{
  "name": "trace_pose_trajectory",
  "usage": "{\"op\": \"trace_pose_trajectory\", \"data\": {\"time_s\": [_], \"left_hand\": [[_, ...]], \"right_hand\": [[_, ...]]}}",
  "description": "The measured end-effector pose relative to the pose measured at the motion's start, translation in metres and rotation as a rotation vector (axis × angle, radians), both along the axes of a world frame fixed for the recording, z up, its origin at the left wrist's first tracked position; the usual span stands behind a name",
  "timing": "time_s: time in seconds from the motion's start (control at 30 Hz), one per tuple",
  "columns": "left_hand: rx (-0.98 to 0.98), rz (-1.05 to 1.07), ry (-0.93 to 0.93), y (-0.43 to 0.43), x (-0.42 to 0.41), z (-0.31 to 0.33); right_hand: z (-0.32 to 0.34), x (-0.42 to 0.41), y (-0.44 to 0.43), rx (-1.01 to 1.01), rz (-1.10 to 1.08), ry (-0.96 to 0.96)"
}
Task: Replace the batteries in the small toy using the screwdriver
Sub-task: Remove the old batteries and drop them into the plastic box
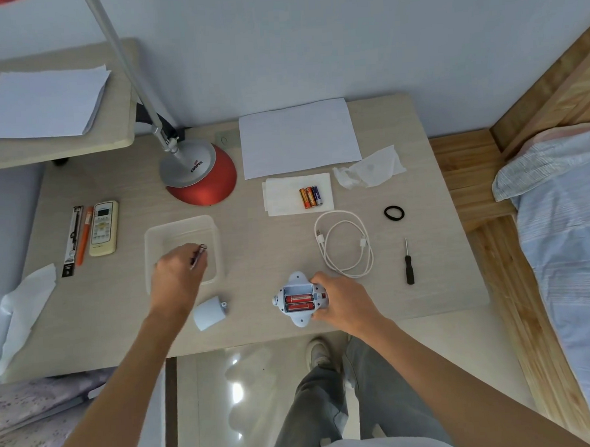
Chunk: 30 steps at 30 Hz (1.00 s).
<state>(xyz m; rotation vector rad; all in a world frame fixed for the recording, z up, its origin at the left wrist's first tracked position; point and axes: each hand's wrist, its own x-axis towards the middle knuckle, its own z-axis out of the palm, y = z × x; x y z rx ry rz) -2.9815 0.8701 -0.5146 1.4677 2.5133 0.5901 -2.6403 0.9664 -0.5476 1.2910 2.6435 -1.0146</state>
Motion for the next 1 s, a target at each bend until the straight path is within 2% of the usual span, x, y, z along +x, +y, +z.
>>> {"op": "trace_pose_trajectory", "data": {"time_s": [0.17, 0.3, 0.5, 0.6, 0.77, 1.0], "left_hand": [[-0.283, 0.093, 0.066, 0.003, -0.038, -0.025], [-0.401, 0.105, 0.076, 0.012, -0.050, -0.040], [-0.463, 0.069, 0.086, 0.019, -0.058, -0.041], [-0.380, 0.042, 0.123, 0.017, -0.045, -0.017], [-0.167, -0.194, 0.259, -0.007, 0.008, 0.024], [-0.253, -0.609, 0.209, -0.028, 0.083, 0.034]], "right_hand": [[-0.001, 0.001, 0.000, 0.009, -0.001, 0.007], [-0.001, 0.001, 0.001, 0.011, 0.001, 0.019], [0.000, 0.001, 0.004, -0.002, 0.025, 0.006], [0.002, 0.001, 0.004, -0.002, 0.025, 0.002], [0.002, 0.000, 0.002, 0.002, 0.020, -0.005], [0.004, 0.001, 0.001, 0.001, 0.032, -0.003]]}}
